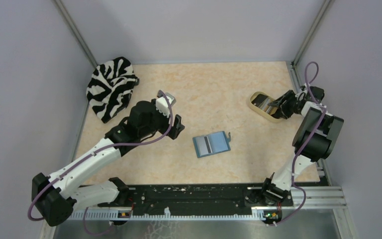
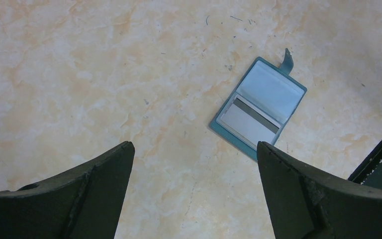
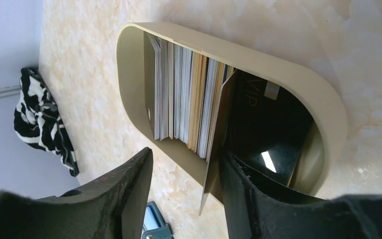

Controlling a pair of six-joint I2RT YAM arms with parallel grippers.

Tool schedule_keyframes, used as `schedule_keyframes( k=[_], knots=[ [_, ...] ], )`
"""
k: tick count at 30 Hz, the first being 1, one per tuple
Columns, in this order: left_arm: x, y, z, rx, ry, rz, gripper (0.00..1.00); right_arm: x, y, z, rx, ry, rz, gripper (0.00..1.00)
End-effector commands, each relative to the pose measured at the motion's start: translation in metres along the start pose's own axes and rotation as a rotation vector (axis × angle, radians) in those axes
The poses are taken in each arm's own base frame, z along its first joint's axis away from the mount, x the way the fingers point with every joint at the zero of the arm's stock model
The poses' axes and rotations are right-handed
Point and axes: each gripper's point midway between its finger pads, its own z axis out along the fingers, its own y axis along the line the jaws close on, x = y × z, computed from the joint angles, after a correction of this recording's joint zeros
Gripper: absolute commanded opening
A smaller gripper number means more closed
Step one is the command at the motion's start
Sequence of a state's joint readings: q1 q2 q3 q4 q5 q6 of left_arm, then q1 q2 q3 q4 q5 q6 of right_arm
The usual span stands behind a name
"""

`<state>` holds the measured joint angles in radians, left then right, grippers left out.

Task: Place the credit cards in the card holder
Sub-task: Pick up the credit card from the storage box.

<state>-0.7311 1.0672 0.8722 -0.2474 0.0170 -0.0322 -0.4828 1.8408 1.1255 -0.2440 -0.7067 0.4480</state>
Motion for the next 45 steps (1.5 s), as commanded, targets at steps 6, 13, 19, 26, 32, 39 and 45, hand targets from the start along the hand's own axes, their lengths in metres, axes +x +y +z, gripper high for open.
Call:
schedule_keyframes(
  k=[6,13,19,26,32,39,45],
  knots=[
    [-0.003,-0.001,-0.005,0.008,-0.015,0.008,0.99,-0.016,-0.004,-0.018,0.072,-0.073,-0.045,0.41],
    [-0.002,-0.001,-0.004,0.010,-0.011,0.008,0.99,-0.014,-0.013,-0.022,0.115,-0.074,-0.050,0.29],
    [-0.002,-0.001,-0.005,0.009,-0.012,0.006,0.99,-0.016,-0.016,-0.028,0.134,-0.091,-0.053,0.11],
    [-0.004,-0.002,-0.006,0.015,-0.017,0.006,0.99,-0.019,-0.018,-0.039,0.164,-0.124,-0.065,0.00],
    [-0.004,-0.003,-0.007,0.016,-0.020,0.005,0.99,-0.018,-0.019,-0.051,0.176,-0.131,-0.093,0.00],
    [-0.004,-0.006,-0.008,0.034,-0.026,0.001,0.99,-0.012,-0.006,-0.070,0.154,-0.140,-0.188,0.00],
    [-0.013,-0.019,-0.012,0.105,-0.079,-0.001,0.99,0.001,0.052,-0.086,-0.120,-0.120,-0.390,0.00]
  ],
)
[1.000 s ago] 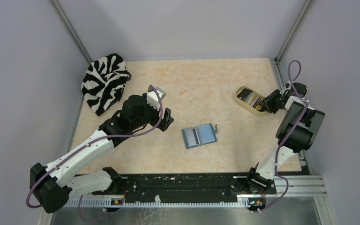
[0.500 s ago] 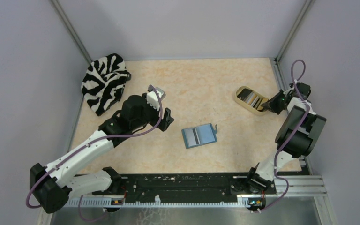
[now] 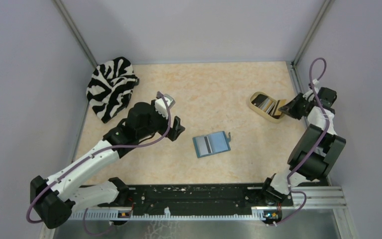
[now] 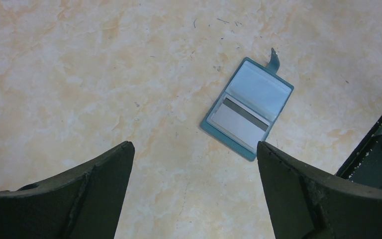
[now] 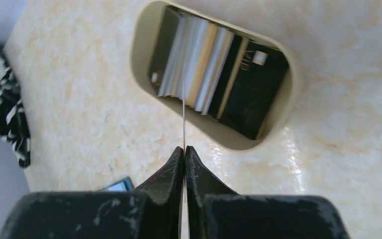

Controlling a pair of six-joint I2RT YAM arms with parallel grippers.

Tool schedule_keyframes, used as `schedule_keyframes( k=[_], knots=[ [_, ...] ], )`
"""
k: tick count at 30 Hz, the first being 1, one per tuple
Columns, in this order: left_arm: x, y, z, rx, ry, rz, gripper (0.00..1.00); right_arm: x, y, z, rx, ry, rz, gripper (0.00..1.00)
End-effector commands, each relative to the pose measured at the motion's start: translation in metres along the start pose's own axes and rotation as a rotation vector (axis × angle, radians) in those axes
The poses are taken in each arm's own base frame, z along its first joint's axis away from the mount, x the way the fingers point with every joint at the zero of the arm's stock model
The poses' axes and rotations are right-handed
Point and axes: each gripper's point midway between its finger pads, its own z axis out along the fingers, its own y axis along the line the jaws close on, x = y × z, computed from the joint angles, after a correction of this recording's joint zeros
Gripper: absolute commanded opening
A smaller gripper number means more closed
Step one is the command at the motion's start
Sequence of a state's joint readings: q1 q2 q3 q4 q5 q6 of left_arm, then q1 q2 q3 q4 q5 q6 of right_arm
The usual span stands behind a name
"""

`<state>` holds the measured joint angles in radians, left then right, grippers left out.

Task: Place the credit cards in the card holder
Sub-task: Pick up the credit card from the storage box.

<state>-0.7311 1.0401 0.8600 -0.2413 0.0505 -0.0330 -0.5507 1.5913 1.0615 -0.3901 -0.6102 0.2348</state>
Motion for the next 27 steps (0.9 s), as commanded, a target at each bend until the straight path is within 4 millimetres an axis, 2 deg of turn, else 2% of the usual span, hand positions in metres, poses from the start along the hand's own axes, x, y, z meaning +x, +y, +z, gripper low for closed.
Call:
schedule_keyframes(
  k=[1,4,7,10,13,17,22,27],
  knots=[
    [-0.013,-0.016,-0.007,0.089,-0.077,-0.003,0.99,-0.005,0.064,-0.031,-0.314,-0.040,-0.222,0.00],
    [-0.020,-0.027,-0.010,0.150,-0.126,-0.020,0.99,0.010,0.106,-0.044,-0.537,-0.013,-0.322,0.00],
    [-0.020,-0.042,-0.010,0.232,-0.167,-0.068,0.99,0.034,0.144,-0.055,-0.721,0.040,-0.426,0.00],
    [-0.032,-0.064,-0.014,0.360,-0.277,-0.155,0.99,0.057,0.177,-0.065,-0.867,0.088,-0.507,0.00],
    [-0.032,-0.080,-0.020,0.473,-0.358,-0.290,0.99,0.078,0.202,-0.076,-0.982,0.134,-0.563,0.00],
    [-0.032,-0.089,-0.029,0.572,-0.462,-0.441,0.98,0.112,0.227,-0.091,-1.120,0.206,-0.626,0.00],
    [-0.036,-0.099,-0.031,0.673,-0.514,-0.469,0.95,0.146,0.246,-0.112,-1.257,0.270,-0.691,0.00],
    [-0.051,-0.106,-0.035,0.720,-0.632,-0.435,0.94,0.165,0.255,-0.120,-1.329,0.319,-0.716,0.00]
  ],
)
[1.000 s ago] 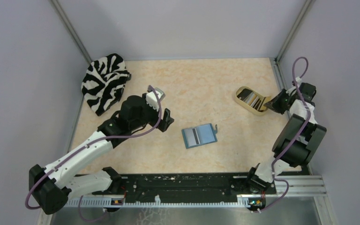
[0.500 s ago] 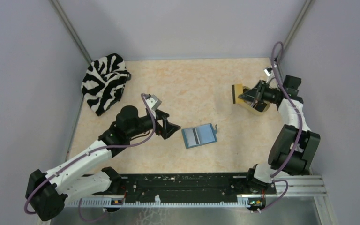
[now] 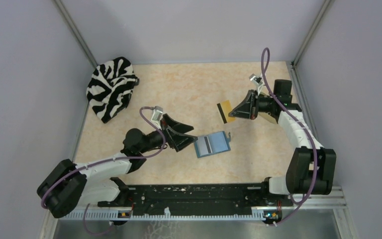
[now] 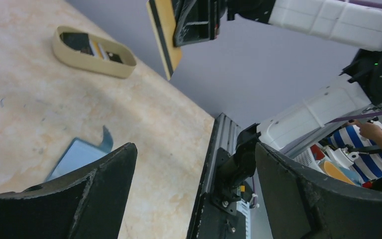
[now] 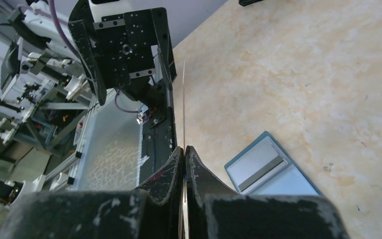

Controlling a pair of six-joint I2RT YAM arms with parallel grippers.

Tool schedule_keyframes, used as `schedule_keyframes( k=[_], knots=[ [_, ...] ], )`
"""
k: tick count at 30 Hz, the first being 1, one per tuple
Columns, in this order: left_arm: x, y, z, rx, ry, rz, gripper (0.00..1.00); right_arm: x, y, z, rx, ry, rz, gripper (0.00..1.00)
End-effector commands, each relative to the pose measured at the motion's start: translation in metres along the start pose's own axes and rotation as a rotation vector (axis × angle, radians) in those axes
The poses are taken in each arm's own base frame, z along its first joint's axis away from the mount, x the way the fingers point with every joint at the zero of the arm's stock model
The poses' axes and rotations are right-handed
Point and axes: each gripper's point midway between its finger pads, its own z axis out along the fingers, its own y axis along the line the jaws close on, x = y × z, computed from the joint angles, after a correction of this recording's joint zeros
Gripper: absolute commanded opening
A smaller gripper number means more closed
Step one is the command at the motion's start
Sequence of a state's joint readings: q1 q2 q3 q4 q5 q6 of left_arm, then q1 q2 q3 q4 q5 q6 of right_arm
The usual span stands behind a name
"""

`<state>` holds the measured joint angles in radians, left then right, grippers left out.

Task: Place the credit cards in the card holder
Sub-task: Pick up the credit card from the storage box.

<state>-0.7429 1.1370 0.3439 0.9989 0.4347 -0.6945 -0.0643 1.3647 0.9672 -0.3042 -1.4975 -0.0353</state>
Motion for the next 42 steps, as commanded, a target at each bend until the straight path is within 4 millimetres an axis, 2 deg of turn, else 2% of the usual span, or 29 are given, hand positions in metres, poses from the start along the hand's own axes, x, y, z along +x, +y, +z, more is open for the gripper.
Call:
schedule_keyframes(
  k=[1,7,15,22,25,28,35,36,38,40,42],
  knots=[
    [-0.034,-0.040,0.006,0.185,-0.165,0.063,0.94,0.001,0.026,0.010,-0.126,0.021,-0.115,0.00],
    [-0.042,-0.033,0.031,0.216,-0.196,0.090,0.91,0.012,0.035,0.027,-0.193,0.063,-0.121,0.00],
    [-0.032,-0.017,0.060,0.232,-0.150,0.055,0.70,0.028,0.036,0.048,-0.224,0.117,-0.108,0.00],
    [-0.021,-0.008,0.069,0.211,-0.083,0.058,0.39,0.038,0.029,0.058,-0.178,0.155,-0.115,0.00],
    [-0.020,-0.006,0.071,0.200,-0.063,0.080,0.32,0.045,0.023,0.063,-0.139,0.209,-0.153,0.00],
    [-0.015,-0.004,0.070,0.196,-0.030,0.095,0.00,0.052,0.024,0.067,-0.145,0.254,-0.170,0.00],
    [0.005,0.006,0.059,0.186,0.108,0.069,0.00,0.054,0.021,0.067,-0.121,0.273,-0.193,0.00],
    [0.005,0.007,0.055,0.181,0.108,0.064,0.00,0.055,0.019,0.067,-0.113,0.277,-0.198,0.06],
    [0.003,0.007,0.050,0.170,0.087,0.066,0.00,0.057,0.016,0.068,-0.097,0.285,-0.200,0.32],
    [0.001,0.006,0.046,0.167,0.064,0.064,0.00,0.062,0.014,0.070,-0.085,0.306,-0.206,0.42],
    [0.000,0.004,0.043,0.175,0.045,0.054,0.00,0.068,0.014,0.075,-0.087,0.324,-0.216,0.45]
  ],
)
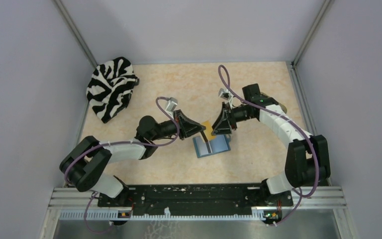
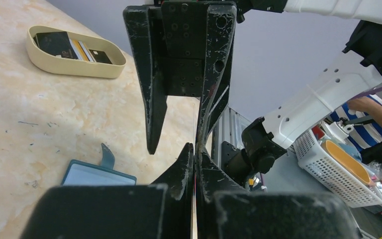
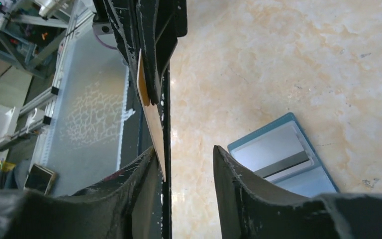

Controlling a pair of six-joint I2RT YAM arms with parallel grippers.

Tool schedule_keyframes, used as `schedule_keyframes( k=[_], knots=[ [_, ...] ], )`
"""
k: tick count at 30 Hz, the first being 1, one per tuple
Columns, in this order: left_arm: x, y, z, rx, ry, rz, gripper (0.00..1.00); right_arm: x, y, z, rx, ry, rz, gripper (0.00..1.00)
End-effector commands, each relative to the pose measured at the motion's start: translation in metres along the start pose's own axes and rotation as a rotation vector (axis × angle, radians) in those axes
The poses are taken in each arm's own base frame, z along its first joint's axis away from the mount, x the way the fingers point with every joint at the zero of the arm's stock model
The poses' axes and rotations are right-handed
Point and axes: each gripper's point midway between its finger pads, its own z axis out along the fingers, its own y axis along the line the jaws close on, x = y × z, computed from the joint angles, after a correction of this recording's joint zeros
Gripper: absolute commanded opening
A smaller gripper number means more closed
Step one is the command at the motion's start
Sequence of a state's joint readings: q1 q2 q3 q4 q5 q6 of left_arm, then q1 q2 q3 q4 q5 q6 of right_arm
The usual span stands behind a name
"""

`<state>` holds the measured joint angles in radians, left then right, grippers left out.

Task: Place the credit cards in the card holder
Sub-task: Pick up the credit card from the storage box.

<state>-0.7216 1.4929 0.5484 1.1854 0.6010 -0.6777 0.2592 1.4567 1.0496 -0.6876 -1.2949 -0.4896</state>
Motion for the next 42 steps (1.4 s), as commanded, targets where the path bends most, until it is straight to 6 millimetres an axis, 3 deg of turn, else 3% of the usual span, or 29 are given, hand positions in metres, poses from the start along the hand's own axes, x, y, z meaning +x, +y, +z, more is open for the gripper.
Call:
schedule_keyframes(
  k=[1,6,10,13,15,21,28,33,40,42],
  knots=[
    [-0.006,-0.014,-0.009,0.049,-0.041,0.013,0.00,-0.004,0.000,0.013,0.013,0.037,-0.108,0.46],
    [-0.009,-0.016,-0.014,0.052,-0.084,0.006,0.00,0.000,0.002,0.028,0.006,0.068,-0.126,0.39],
    [-0.008,-0.015,-0.017,0.037,-0.088,0.018,0.00,0.003,0.003,0.033,-0.001,0.084,-0.128,0.02],
    [0.001,-0.013,-0.019,0.032,-0.030,0.038,0.32,0.004,0.002,0.032,-0.006,0.107,-0.127,0.00],
    [0.016,-0.015,-0.022,0.066,0.083,0.055,0.46,0.007,0.003,0.030,-0.009,0.132,-0.140,0.00],
    [0.041,0.003,-0.042,0.034,0.355,0.069,0.56,0.016,0.009,0.027,-0.050,0.186,-0.166,0.00],
    [0.048,0.010,-0.043,0.028,0.441,0.085,0.54,0.024,0.011,0.033,-0.074,0.223,-0.160,0.00],
    [0.044,0.008,-0.035,0.059,0.419,0.060,0.38,0.028,0.010,0.036,-0.081,0.241,-0.152,0.00],
    [0.042,-0.001,-0.033,0.110,0.367,0.015,0.35,0.032,0.008,0.038,-0.083,0.258,-0.142,0.00],
    [0.043,-0.002,-0.033,0.114,0.362,0.007,0.30,0.032,0.008,0.038,-0.083,0.259,-0.142,0.00]
  ],
)
